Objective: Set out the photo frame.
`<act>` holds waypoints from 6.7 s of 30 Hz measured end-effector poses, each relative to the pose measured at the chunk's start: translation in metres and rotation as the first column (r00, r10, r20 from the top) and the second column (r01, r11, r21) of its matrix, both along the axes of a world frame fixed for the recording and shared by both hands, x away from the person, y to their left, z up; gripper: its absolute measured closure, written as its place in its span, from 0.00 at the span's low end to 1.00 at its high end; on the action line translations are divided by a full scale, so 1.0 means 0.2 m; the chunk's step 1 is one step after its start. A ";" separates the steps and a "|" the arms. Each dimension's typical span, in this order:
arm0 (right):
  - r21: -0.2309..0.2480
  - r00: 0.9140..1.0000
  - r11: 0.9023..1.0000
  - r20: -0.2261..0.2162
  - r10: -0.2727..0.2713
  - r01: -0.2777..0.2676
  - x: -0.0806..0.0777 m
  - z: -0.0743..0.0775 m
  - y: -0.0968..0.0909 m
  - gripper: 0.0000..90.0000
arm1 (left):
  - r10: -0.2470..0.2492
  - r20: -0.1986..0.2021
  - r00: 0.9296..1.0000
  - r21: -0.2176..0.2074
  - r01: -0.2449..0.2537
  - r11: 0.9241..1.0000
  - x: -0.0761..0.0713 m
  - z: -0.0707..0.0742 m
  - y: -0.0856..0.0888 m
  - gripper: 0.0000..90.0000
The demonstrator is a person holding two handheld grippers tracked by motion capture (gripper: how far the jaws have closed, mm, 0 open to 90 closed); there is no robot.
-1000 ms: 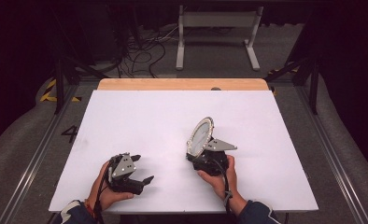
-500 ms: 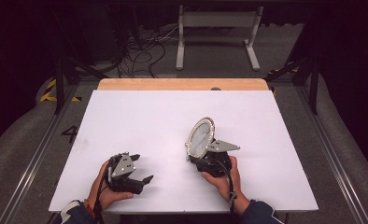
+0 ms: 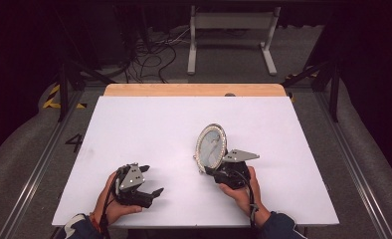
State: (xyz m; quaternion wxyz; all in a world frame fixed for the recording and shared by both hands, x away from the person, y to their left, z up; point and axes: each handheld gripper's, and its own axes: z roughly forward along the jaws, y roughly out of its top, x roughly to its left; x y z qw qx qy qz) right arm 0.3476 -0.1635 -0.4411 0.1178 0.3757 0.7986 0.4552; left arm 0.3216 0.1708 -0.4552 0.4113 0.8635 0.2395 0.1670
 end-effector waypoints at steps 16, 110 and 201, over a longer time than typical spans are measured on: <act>-0.009 1.000 1.000 0.013 -0.016 0.016 0.01 -0.01 0.04 0.73 | -0.004 -0.005 1.000 0.010 0.004 1.000 0.00 -0.01 -0.01 0.16; 0.014 0.983 0.988 -0.096 0.157 -0.156 0.08 0.01 -0.07 0.86 | -0.022 -0.024 0.999 0.042 0.023 0.999 0.01 -0.03 -0.02 0.16; -0.013 0.989 1.000 0.147 -0.013 0.015 -0.13 0.19 -0.25 0.91 | -0.218 -0.101 0.971 -0.187 0.196 0.963 0.44 0.06 -0.44 0.65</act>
